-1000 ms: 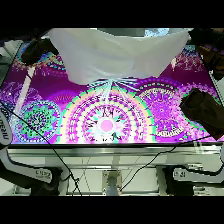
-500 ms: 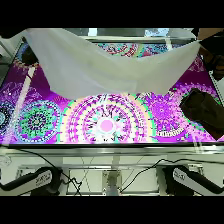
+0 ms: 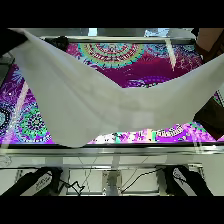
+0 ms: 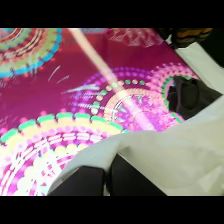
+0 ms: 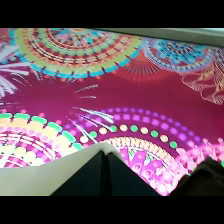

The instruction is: Fold the shirts.

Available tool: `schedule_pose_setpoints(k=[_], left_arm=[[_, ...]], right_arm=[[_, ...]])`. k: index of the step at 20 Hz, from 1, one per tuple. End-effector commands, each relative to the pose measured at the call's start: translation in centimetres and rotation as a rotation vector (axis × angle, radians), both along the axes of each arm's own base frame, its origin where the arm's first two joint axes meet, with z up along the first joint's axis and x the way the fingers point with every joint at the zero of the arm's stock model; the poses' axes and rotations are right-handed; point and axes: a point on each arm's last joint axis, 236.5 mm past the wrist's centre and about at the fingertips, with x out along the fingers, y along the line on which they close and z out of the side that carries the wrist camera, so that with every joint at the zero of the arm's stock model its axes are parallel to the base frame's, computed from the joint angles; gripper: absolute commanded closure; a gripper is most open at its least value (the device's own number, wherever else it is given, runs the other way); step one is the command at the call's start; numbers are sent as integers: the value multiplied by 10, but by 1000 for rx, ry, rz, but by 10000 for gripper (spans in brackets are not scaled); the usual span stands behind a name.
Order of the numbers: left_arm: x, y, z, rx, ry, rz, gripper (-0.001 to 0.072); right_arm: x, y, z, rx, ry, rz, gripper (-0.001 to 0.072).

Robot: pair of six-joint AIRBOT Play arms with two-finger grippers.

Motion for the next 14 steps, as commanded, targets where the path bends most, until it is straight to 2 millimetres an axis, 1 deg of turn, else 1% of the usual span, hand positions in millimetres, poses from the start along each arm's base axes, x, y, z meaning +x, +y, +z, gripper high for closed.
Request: schedule_pose_setpoints(k=[1,2,4,6,8,11,12,13,14], left_arm=[[33,15,-51,10,154,63,698],[47,17,-67,9,197,61,698],[82,22,-99,16,254,56,698],[123,27,-138,7,323,59,698],[155,31,-185,0,421,56,697],[195,35,-273,-21,597,61,696],[209,37,-297,-28,616,70,696],[228,40,-318,-43,616,102,696],[249,46,-333,-63,593,151,696]], right_arm=[[18,-20,-26,12,101,-63,692],[31,-24,-38,22,139,-62,691],[63,-32,-69,51,230,-57,691],[101,-41,-105,92,312,-53,691],[141,-43,-148,155,392,-33,690],[198,-37,-225,262,504,-2,689],[218,-36,-250,272,513,-1,689],[238,-34,-269,263,497,4,689],[260,-33,-284,248,459,5,689]])
